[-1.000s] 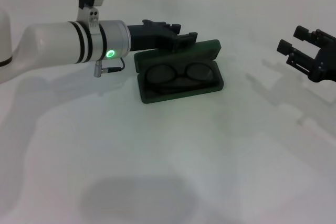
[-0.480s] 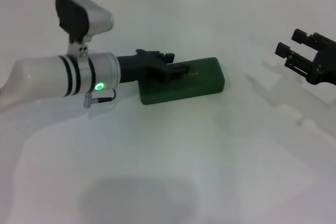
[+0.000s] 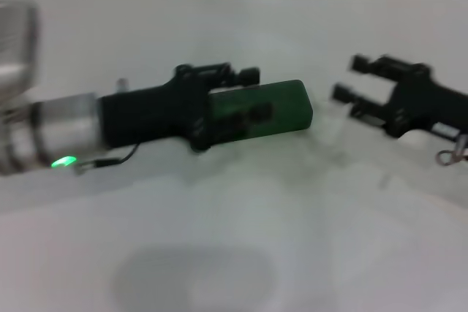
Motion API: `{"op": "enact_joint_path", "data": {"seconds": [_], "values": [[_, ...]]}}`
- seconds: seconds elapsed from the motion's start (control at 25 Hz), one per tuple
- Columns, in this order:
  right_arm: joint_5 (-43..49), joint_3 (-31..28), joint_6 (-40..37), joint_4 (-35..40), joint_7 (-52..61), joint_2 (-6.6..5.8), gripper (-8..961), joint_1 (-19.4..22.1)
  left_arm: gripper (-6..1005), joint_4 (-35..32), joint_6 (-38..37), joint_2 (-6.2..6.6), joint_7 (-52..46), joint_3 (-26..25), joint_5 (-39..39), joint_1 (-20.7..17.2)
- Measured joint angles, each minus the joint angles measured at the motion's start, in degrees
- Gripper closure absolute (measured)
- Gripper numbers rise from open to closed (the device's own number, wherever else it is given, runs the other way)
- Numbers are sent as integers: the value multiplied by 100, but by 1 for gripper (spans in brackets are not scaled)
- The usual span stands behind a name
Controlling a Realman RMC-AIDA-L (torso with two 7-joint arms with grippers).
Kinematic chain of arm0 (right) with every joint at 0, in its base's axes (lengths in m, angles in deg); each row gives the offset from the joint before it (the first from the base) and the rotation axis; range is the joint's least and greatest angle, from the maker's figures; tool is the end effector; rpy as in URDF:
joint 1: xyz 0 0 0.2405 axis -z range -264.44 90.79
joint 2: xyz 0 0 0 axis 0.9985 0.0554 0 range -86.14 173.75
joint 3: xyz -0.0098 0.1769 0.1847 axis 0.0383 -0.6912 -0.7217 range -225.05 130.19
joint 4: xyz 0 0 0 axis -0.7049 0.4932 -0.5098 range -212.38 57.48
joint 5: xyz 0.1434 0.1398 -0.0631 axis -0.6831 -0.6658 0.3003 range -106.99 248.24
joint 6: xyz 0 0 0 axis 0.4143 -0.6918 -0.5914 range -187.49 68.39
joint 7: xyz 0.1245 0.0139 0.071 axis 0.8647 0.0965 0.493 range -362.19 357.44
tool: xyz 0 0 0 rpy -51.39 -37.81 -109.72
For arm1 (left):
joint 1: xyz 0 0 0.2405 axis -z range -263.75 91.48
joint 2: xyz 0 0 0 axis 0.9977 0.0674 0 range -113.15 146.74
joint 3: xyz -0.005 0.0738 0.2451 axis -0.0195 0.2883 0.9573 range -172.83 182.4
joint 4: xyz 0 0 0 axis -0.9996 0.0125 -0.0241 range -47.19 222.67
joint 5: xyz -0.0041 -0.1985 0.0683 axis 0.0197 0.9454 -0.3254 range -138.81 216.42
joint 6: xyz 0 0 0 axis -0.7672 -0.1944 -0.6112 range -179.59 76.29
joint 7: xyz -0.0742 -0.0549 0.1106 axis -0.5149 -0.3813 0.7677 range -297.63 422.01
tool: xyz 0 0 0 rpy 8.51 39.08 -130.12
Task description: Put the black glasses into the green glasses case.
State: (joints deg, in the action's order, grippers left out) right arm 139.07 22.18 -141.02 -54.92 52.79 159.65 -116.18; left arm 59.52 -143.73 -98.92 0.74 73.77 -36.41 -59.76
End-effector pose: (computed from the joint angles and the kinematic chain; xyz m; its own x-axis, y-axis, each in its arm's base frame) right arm 0.2380 0.3342 -0.0242 0.6999 -0.0737 -0.7104 -0.3634 -0.8931 -0.2654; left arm -0.2300 0.3044 -0.0167 0.6792 0.1071 0.7261 0.2640 -0.9587 -0.1055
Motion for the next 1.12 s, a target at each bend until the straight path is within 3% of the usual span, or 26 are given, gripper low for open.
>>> {"op": "enact_joint_path", "data": {"seconds": [0.04, 0.2, 0.28, 0.52, 0.96, 1.12], "values": [[2, 211, -93, 17, -5, -4, 344, -72, 469, -18, -511, 167, 100, 1, -44, -130], [5, 919, -200, 47, 62, -10, 343, -339, 450, 22, -803, 315, 131, 14, -145, -298], [7, 1098, -163, 44, 80, -5, 342, -392, 441, 22, -813, 312, 197, 12, -248, -440], [8, 1165, -43, 38, -65, 27, 185, -381, 414, -28, -788, 279, 99, 6, -443, -599], [1, 1217, -24, -2, -386, 35, 190, -356, 178, -7, -428, 235, 154, -8, -582, -570], [7, 1226, -19, -10, -530, 35, 190, -309, 178, 15, -419, 142, 303, -183, -603, -614]]}}
